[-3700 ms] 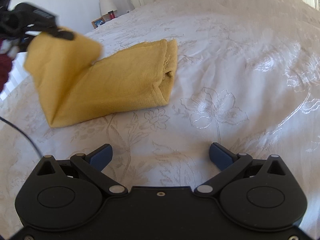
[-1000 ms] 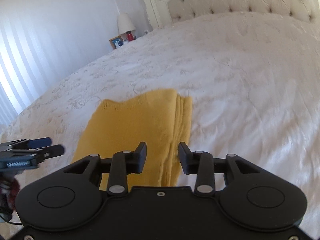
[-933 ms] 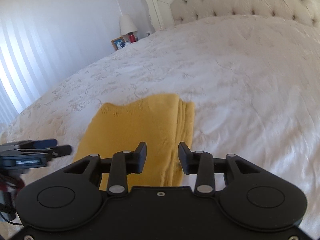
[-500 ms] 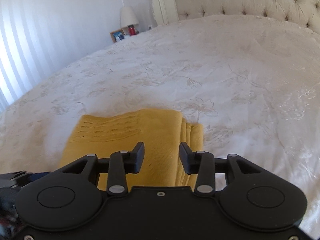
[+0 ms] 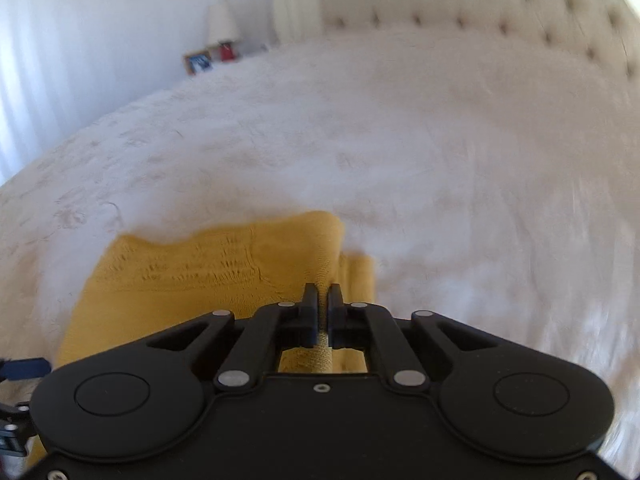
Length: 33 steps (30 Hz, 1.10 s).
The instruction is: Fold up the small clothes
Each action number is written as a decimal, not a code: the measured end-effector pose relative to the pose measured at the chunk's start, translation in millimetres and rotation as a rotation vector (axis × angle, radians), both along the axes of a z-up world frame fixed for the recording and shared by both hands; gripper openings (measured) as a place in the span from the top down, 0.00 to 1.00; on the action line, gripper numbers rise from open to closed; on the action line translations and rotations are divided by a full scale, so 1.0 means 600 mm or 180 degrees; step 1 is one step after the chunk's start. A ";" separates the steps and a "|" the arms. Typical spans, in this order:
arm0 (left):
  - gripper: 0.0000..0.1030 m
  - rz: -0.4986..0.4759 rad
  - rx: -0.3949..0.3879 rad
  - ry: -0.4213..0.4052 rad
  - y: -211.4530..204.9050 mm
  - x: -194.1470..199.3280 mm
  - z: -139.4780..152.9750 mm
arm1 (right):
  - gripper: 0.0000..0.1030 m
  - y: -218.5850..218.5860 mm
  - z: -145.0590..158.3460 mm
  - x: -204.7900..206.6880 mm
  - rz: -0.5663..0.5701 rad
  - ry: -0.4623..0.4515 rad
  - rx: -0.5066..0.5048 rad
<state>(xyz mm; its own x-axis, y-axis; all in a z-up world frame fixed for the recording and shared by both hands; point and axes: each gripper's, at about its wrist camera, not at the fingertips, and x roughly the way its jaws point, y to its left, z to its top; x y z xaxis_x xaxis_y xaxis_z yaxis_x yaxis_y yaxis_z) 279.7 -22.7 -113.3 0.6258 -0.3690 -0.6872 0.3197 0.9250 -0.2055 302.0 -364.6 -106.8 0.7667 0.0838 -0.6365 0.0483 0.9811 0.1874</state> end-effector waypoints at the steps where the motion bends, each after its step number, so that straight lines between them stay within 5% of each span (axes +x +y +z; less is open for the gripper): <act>1: 0.11 -0.0015 0.0005 0.0011 0.001 -0.004 0.001 | 0.91 -0.004 -0.007 -0.001 0.0034 0.0023 0.0035; 4: 0.11 -0.0102 0.0014 0.0022 0.004 -0.020 0.007 | 0.71 -0.019 -0.007 -0.016 -0.0023 -0.0095 0.0268; 5: 0.11 -0.0126 -0.0011 0.0040 0.006 -0.024 0.009 | 0.49 -0.031 -0.007 -0.021 -0.0067 -0.0122 0.0439; 7: 0.11 -0.0176 -0.0117 0.0093 0.012 -0.034 0.013 | 0.25 -0.053 -0.010 -0.029 -0.0122 -0.0164 0.0721; 16: 0.12 -0.0300 -0.0619 0.0505 -0.003 -0.016 -0.006 | 0.25 -0.084 -0.057 -0.012 -0.0064 0.0073 0.1349; 24: 0.12 -0.0453 -0.0688 0.0474 -0.058 0.039 -0.024 | 0.24 -0.089 -0.082 0.039 0.0131 0.0152 0.1814; 28: 0.16 -0.0440 -0.0835 0.0496 -0.063 0.034 -0.025 | 0.29 -0.079 -0.081 0.053 0.0255 0.0213 0.1787; 31: 0.26 -0.0529 -0.1060 0.0591 -0.044 0.014 -0.029 | 0.47 -0.084 -0.086 0.041 0.0239 0.0216 0.1831; 32: 0.40 -0.0524 -0.1078 0.0605 -0.040 0.010 -0.031 | 0.58 -0.087 -0.089 0.036 0.0231 0.0228 0.1902; 33: 0.75 -0.0479 -0.1026 0.0611 -0.037 0.006 -0.033 | 0.63 -0.085 -0.091 0.031 0.0214 0.0223 0.1925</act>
<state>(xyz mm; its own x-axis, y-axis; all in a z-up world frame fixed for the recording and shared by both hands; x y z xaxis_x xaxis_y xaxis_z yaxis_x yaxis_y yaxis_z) 283.6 -45.0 -133.0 0.4200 -0.6624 -0.6204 0.3742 0.7491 -0.5466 320.6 -415.9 -161.6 0.7052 0.4927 -0.5098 0.0223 0.7033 0.7106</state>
